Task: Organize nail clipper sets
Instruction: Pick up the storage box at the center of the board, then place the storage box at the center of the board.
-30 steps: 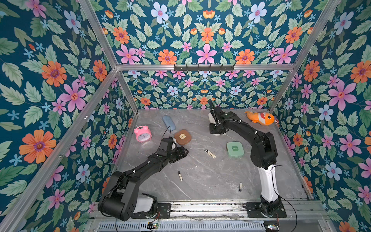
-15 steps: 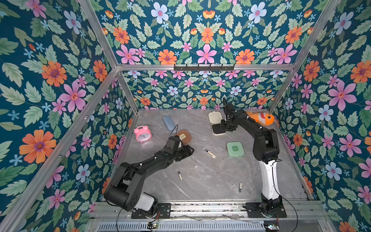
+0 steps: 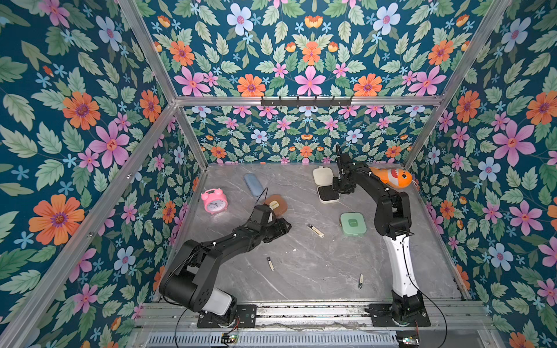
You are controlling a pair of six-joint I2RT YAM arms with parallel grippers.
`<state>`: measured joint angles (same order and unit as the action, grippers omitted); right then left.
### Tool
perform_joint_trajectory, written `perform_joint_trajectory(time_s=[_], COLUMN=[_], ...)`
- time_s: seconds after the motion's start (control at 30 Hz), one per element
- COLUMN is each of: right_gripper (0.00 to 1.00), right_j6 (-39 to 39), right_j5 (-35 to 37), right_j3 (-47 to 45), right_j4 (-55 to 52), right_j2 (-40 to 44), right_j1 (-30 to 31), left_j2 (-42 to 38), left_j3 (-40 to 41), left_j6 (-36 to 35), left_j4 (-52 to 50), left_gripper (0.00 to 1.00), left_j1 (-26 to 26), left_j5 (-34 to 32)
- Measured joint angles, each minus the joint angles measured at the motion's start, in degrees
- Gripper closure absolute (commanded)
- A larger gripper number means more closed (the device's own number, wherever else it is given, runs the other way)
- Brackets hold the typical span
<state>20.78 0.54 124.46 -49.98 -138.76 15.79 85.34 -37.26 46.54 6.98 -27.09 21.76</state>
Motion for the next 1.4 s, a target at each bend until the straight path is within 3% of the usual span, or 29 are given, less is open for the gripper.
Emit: perform_joint_trajectory(time_s=[0.17,0.47,0.77,0.97,1.2,1.4], right_gripper=[0.68,0.99,1.00,1.00,1.00,1.00], right_j6=[-0.26,-0.55,-0.35,-1.01,-2.51,-1.33], right_j5=[-0.15,-0.66,-1.62,-1.57,-2.29,-3.87], right_j3=[1.20,0.28,-9.20,-19.63,-40.87,-50.12], right_j4=[-1.14,-1.40,0.66,4.07,10.91,15.08], right_j2=[-2.38,-2.14,9.75,20.26,33.66,34.71], right_j1=[0.04,0.00,2.89,9.51,23.98,35.78], left_j2=[0.48,-0.48,-2.80,-6.23,-12.57,-13.57], left_j3=[-0.02,-0.68,-7.52,-10.62,-10.62,-5.79], left_j6=[0.09,0.11,-3.72,-6.21,-8.98,-9.57], left_j4=[0.48,0.35,-3.23,-6.32,-10.95,-11.82], left_gripper=[0.26,0.26,0.26,0.25,0.24,0.25], left_j1=[0.00,0.07,3.67,8.46,12.44,12.48], left_j5=[0.20,0.15,0.09,1.38,2.08,2.40])
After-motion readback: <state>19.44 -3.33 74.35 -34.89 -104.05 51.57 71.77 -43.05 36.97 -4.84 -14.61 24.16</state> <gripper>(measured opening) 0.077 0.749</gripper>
